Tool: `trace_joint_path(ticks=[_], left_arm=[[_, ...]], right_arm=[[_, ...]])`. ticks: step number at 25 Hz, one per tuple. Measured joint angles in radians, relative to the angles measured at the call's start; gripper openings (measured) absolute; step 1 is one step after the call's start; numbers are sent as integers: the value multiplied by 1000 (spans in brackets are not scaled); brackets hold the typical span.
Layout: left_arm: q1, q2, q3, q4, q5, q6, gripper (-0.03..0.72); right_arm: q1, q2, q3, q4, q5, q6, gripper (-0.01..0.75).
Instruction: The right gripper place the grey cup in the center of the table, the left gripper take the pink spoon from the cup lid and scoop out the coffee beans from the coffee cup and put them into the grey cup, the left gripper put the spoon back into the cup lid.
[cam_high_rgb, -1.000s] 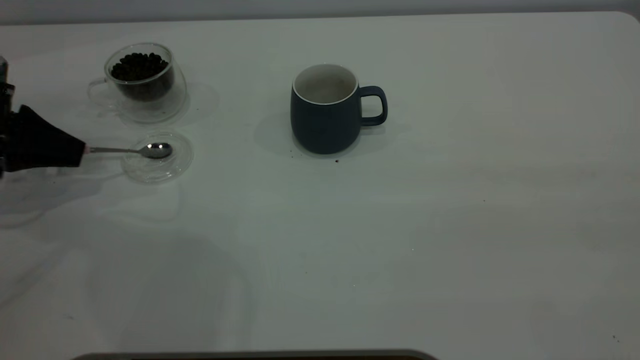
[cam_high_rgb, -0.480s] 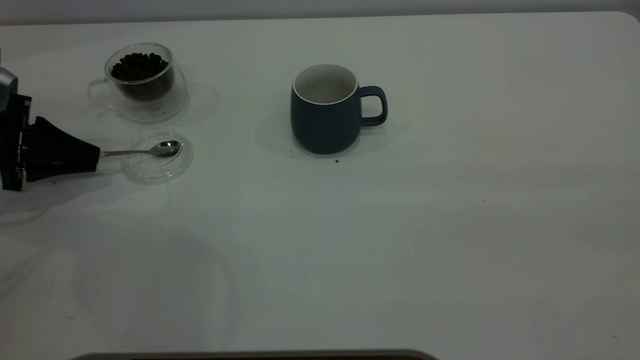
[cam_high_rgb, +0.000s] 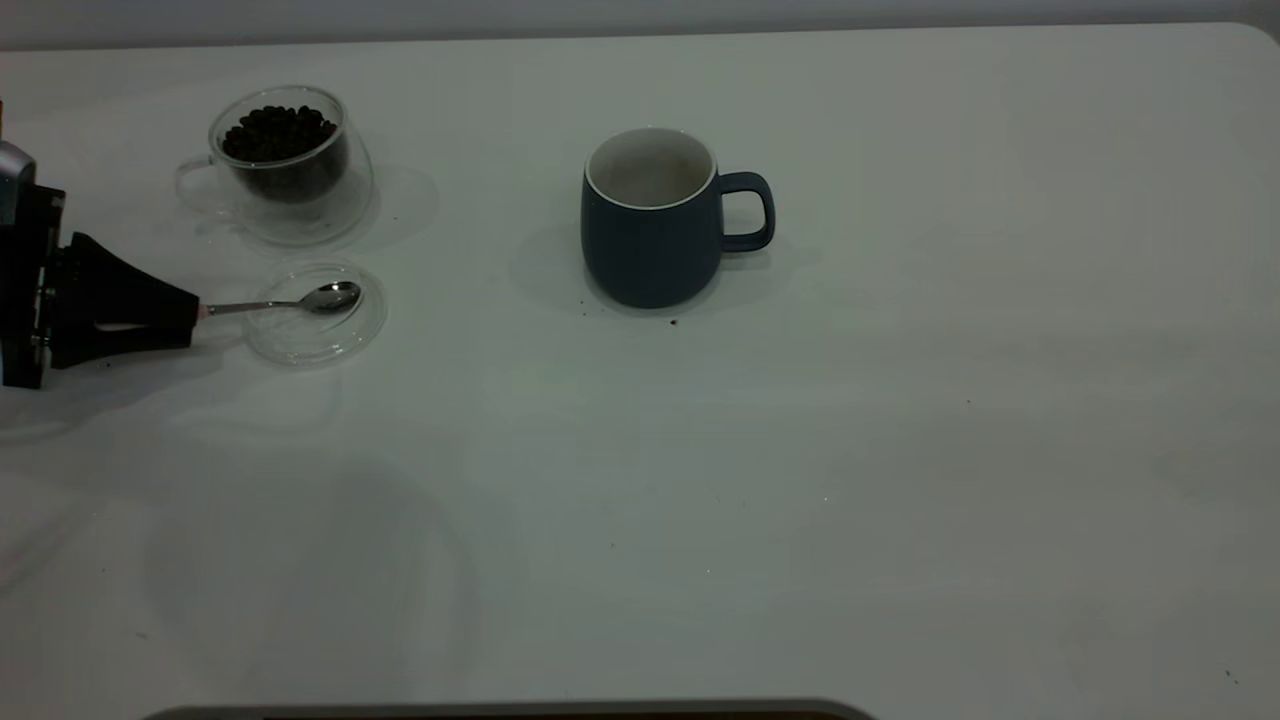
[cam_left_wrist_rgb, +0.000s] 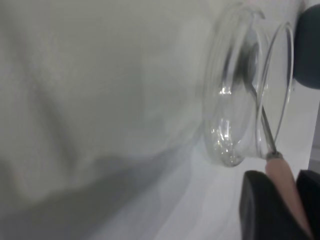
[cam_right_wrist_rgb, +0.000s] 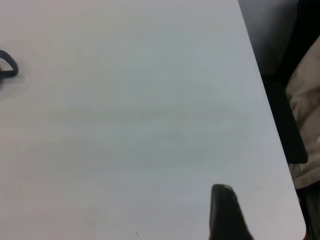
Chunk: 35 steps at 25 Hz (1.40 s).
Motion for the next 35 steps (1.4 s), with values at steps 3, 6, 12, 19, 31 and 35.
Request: trace_joint_path(ticks=[3,6,12,19,31,35], left_arm=[[0,0,0,0,0,-15,382],[4,-9,0,0,0,-24,489],[38,-115,0,15,-6,-50,550],[64,-377,0,266,-37,-207,541],[-185,-873,9,824,130,-764,487],[-320,-978,33,924,179,-935,484]], right_arm=[[0,0,0,0,0,0,463],[0,0,0,0,0,0,463],[0,0,0,0,0,0,463],[0,0,0,0,0,0,463],[0,0,0,0,0,0,463],[0,0,0,0,0,0,463]])
